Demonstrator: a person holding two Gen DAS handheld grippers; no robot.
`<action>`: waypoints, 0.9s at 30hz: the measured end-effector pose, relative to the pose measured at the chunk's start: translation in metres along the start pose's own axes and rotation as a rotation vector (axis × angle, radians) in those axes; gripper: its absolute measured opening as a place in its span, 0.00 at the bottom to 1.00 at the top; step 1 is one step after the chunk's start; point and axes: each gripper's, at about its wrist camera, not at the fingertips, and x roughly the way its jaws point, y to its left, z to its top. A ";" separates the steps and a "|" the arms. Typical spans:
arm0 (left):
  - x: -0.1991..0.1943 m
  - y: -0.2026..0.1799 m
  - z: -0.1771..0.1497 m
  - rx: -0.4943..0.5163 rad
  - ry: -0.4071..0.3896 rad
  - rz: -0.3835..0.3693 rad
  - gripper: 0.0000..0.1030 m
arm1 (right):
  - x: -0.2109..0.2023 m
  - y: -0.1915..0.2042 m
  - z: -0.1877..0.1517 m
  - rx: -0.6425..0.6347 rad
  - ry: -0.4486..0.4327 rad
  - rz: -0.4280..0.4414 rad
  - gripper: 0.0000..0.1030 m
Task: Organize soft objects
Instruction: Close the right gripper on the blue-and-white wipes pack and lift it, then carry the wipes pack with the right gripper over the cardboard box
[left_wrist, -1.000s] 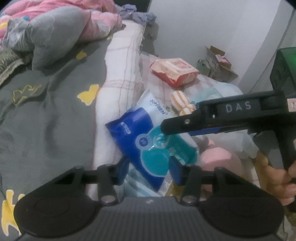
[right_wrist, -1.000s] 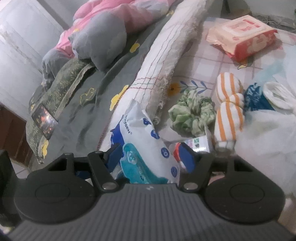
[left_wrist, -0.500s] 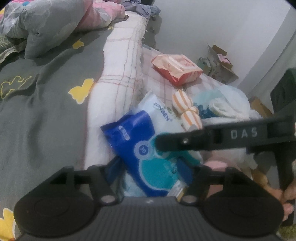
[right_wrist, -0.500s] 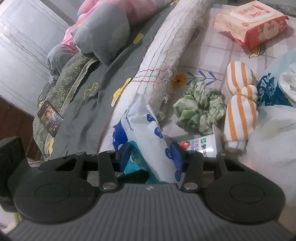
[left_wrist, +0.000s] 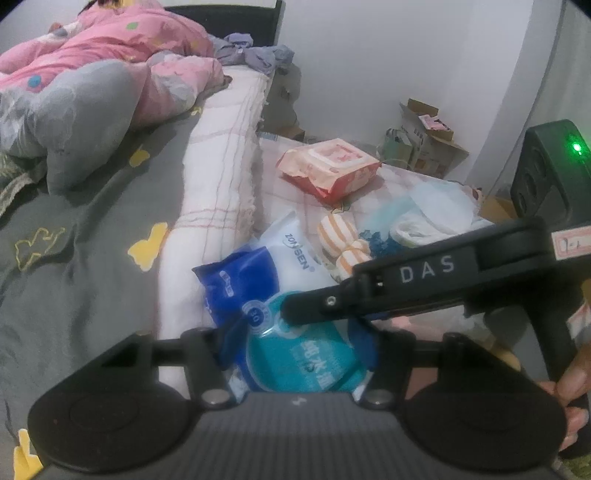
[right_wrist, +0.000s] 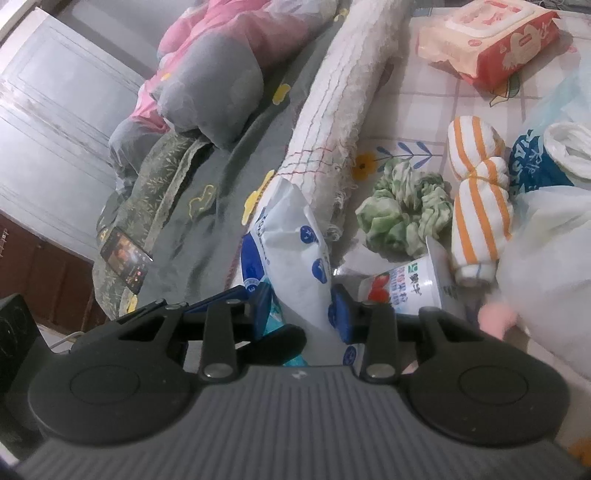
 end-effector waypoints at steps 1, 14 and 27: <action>-0.003 -0.001 0.000 0.005 -0.006 0.002 0.59 | -0.002 0.001 -0.001 0.000 -0.004 0.004 0.33; -0.053 -0.040 0.023 0.098 -0.128 -0.001 0.59 | -0.069 0.025 0.002 -0.047 -0.122 0.044 0.33; -0.073 -0.178 0.065 0.307 -0.199 -0.205 0.59 | -0.238 -0.014 -0.013 -0.008 -0.366 -0.040 0.33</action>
